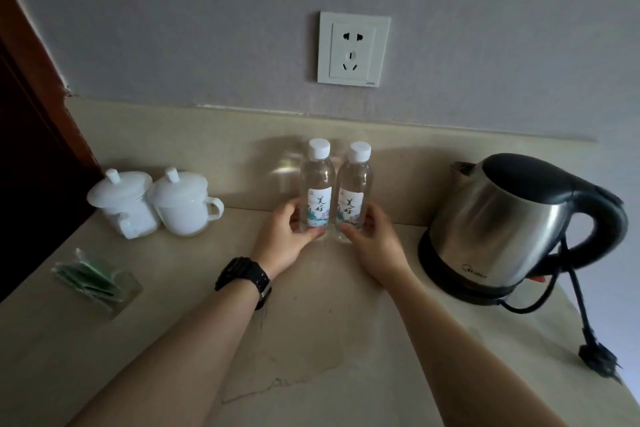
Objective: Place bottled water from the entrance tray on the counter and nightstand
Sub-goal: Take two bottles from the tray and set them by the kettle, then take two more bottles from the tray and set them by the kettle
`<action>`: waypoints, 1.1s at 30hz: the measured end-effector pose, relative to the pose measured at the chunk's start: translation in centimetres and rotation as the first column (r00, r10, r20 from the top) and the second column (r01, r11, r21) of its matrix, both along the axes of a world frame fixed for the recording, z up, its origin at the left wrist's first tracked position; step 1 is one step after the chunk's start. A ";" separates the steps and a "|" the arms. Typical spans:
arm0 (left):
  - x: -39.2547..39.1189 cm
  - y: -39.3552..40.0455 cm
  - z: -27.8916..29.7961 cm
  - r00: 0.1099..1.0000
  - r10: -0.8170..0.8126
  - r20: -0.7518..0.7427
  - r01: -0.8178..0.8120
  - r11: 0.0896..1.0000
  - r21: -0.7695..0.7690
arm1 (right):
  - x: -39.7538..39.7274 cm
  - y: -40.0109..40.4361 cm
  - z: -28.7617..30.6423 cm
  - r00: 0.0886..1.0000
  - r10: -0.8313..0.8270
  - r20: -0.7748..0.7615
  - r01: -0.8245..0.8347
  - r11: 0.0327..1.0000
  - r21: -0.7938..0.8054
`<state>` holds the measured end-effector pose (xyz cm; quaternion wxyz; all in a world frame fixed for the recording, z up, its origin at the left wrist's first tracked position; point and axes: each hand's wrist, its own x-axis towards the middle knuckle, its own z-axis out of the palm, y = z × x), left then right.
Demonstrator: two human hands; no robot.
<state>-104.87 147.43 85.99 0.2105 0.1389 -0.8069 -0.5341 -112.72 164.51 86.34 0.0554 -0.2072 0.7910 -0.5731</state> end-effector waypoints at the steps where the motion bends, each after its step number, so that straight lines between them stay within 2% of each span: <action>1: 0.0 0.0 -0.1 1.000 0.001 -0.011 -0.001 1.000 -0.005 | -0.1 -0.1 -0.1 1.000 0.011 -0.010 -0.011 1.000 0.006; 10: -0.1 0.1 -0.4 1.000 0.025 -0.001 -0.025 0.999 -0.029 | -0.3 -0.1 -0.8 0.992 0.032 -0.122 -0.027 0.999 0.042; 13: 0.6 1.2 0.1 0.999 0.031 0.025 -0.030 0.999 -0.039 | 0.3 0.3 -0.3 0.997 0.021 -0.071 -0.015 0.996 0.083; 15: 2.7 2.1 1.2 0.993 0.117 0.032 -0.116 0.993 -0.021 | 1.8 0.9 0.8 0.996 -0.089 -0.014 0.090 0.987 0.130; 17: 6.6 2.5 3.3 0.980 0.188 -0.067 -0.189 0.982 -0.012 | 4.6 0.9 2.6 0.981 -0.187 -0.057 0.189 0.981 0.034; 19: 12.1 1.8 5.7 0.953 0.232 -0.193 -0.246 0.968 -0.049 | 8.8 -0.9 5.4 0.987 -0.098 -0.127 0.076 0.983 -0.169; 21: 18.5 0.0 7.9 0.915 0.312 -0.258 -0.339 0.938 -0.067 | 14.0 -4.5 8.2 0.979 0.154 -0.132 -0.185 0.944 -0.273; 24: 29.9 -3.3 10.1 0.831 0.486 -0.271 -0.525 0.846 -0.093 | 22.8 -11.7 10.7 0.818 0.552 -0.163 -0.575 0.788 -0.220; 26: 38.1 -5.6 10.8 0.756 0.598 -0.264 -0.639 0.763 -0.101 | 29.4 -16.7 11.5 0.690 0.695 -0.203 -0.724 0.672 -0.159; 29: 50.5 -8.7 11.0 0.539 0.795 -0.279 -0.828 0.561 -0.001 | 40.2 -23.3 12.3 0.518 0.837 -0.175 -0.855 0.500 -0.137; 33: 65.0 -12.0 11.0 0.299 0.921 -0.250 -0.945 0.322 0.055 | 54.0 -30.2 13.3 0.304 0.947 -0.102 -0.940 0.281 -0.194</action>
